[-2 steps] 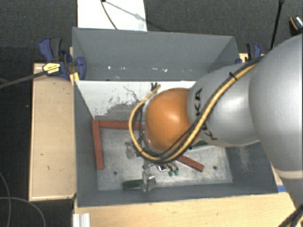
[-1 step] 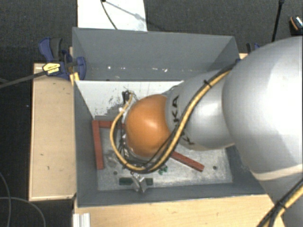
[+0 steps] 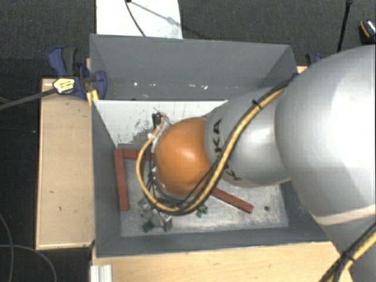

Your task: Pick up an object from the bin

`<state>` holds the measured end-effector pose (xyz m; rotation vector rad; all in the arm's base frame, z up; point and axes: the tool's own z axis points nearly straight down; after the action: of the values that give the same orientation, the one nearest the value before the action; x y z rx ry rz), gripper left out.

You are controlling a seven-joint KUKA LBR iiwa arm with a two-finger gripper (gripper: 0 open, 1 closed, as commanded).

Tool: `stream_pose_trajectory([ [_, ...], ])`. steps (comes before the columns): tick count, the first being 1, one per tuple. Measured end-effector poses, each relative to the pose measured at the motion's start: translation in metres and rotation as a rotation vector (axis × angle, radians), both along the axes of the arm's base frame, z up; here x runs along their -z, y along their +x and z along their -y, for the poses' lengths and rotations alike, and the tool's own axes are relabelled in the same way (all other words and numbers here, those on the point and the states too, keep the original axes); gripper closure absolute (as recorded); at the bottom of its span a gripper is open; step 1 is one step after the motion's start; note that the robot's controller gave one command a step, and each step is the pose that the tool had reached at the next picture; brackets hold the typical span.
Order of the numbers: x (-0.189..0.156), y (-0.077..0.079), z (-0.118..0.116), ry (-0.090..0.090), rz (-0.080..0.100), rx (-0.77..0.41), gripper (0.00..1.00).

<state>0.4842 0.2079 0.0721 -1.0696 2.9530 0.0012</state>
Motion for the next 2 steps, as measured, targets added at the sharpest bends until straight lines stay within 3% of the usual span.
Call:
stream_pose_trajectory([
  [1,-0.1329,0.0056,0.0222,0.002,0.009,0.020,1.00],
  [2,-0.1289,0.0041,0.0216,0.001,0.001,0.023,0.00],
])
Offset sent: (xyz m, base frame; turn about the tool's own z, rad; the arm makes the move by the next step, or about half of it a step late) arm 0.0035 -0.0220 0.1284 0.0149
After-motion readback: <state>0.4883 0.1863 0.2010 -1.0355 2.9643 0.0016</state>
